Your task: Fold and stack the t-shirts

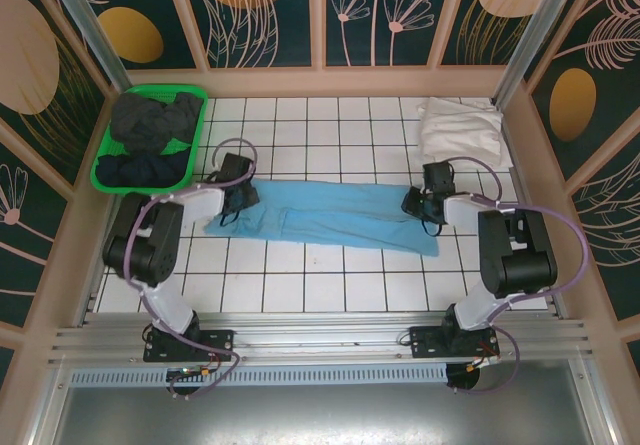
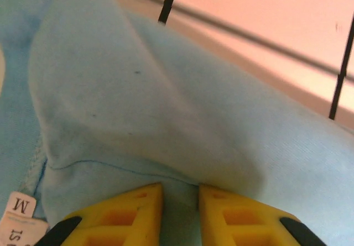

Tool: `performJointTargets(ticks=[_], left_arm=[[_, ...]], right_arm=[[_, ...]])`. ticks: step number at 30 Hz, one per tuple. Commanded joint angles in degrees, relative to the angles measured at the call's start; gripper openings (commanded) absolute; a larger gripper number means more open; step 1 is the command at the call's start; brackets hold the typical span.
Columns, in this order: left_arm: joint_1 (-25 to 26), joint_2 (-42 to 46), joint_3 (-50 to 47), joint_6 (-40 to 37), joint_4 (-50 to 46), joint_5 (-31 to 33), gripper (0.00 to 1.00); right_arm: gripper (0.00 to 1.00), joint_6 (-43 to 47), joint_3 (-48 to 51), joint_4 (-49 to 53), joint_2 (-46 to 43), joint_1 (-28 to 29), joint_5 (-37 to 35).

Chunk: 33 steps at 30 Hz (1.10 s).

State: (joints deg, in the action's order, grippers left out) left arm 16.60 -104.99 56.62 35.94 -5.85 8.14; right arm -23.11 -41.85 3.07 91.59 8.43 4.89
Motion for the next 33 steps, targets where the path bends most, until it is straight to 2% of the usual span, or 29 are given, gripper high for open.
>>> performJointTargets(ticks=[1, 3, 6, 10, 13, 16, 23, 25, 28, 30, 33], left_arm=[[-1.9, -8.9, 6.5, -3.1, -0.7, 1.9, 0.27], [-2.1, -13.5, 12.8, -5.0, -1.6, 0.8, 0.31], [-2.1, -21.4, 25.2, -7.8, -3.3, -4.3, 0.32], [-2.1, -32.9, 43.2, -8.8, -7.4, -12.3, 0.37], [-2.0, -39.1, 52.5, -8.4, -9.2, -17.0, 0.4], [-2.0, -42.7, 57.6, -7.7, -7.9, -21.1, 0.43], [-0.9, -51.6, 73.2, -5.5, -5.1, -32.0, 0.44], [-0.2, -55.1, 79.8, -4.4, -3.7, -35.4, 0.46], [0.5, -57.7, 86.1, -2.9, -2.3, -38.3, 0.49], [0.6, -56.8, 85.9, -3.0, -1.1, -38.5, 0.51], [0.6, -53.6, 83.3, -4.1, -1.2, -37.3, 0.55]], right_arm=[[0.26, -1.4, 3.0, 6.8, -5.3, -0.2, -3.6], [0.26, -3.3, 3.2, 9.5, -9.3, 2.0, -5.5], [0.27, -4.1, 3.0, 6.7, -12.6, 6.2, -1.8], [0.27, -3.1, -0.6, 4.5, -5.8, 12.7, -3.3], [0.27, -4.2, -1.6, 5.7, 0.7, 16.3, -5.0], [0.26, -7.4, -0.6, 8.0, 3.0, 20.0, -7.5], [0.27, -22.1, 0.7, 13.0, 1.2, 37.4, -6.0], [0.28, -24.7, -2.1, 15.0, 2.1, 42.6, -4.4], [0.33, -26.8, -9.6, 23.9, 0.8, 48.2, -9.2], [0.36, -25.2, -11.9, 23.9, -1.3, 49.6, -9.3], [0.37, -23.2, -11.4, 22.4, -2.6, 48.1, -13.6]])
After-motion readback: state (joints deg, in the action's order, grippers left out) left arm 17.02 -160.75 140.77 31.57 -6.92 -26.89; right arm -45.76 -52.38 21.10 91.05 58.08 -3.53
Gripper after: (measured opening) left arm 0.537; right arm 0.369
